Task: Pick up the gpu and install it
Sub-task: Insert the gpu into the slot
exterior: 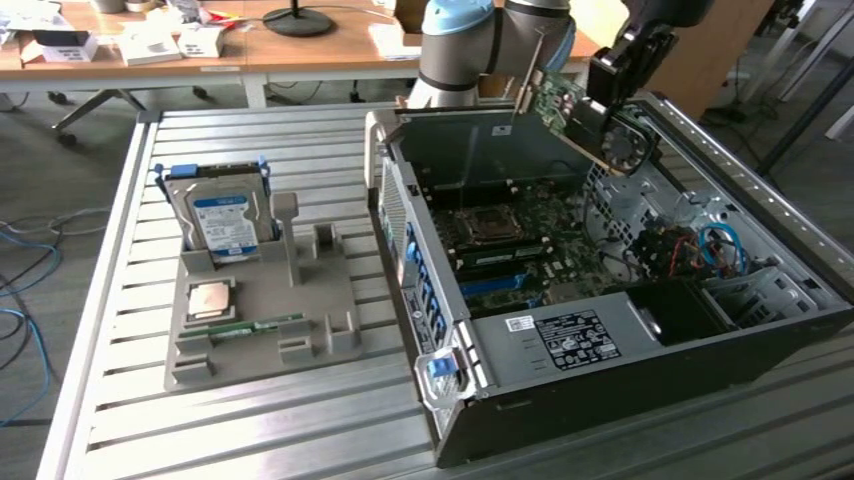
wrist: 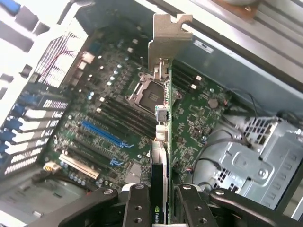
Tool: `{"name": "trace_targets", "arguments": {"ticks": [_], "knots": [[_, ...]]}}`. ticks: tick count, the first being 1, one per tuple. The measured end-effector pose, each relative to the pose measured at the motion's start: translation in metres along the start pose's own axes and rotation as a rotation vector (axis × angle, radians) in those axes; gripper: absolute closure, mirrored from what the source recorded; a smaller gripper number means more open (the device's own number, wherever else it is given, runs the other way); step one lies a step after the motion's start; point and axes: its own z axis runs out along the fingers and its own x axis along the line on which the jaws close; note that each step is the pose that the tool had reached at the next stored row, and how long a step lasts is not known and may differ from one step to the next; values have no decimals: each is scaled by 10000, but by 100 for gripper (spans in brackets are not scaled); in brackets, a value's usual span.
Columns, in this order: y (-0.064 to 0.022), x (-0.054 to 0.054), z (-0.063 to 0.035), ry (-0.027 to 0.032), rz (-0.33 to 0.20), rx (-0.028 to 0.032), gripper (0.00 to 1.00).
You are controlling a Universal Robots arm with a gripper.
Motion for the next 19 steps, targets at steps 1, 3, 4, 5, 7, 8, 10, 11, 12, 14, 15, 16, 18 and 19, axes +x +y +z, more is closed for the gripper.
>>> {"name": "trace_targets", "arguments": {"ticks": [1, 3, 4, 5, 7, 8, 10, 11, 12, 14, 15, 16, 18, 19], "knots": [[0, 0, 2, 13, -179, -3, 73], [0, 0, 6, 39, -549, -11, 73], [-1, 0, 8, 52, -729, -14, 73], [-1, 0, 10, 64, -907, -18, 73], [-1, 0, 14, 89, -1266, -25, 73], [-1, 0, 15, 102, -1445, -29, 73], [-2, 1, 19, 128, -1821, -36, 73], [-2, 1, 21, 142, -2000, -40, 73], [-2, 1, 22, 154, -2179, -43, 73], [-2, 1, 26, 181, -2538, -50, 73], [-2, 1, 28, 194, -2728, -54, 73], [-2, 1, 30, 206, -2908, -57, 73], [-2, 1, 33, 231, -3266, -64, 73], [-3, 1, 35, 244, -3445, -68, 73]]}}
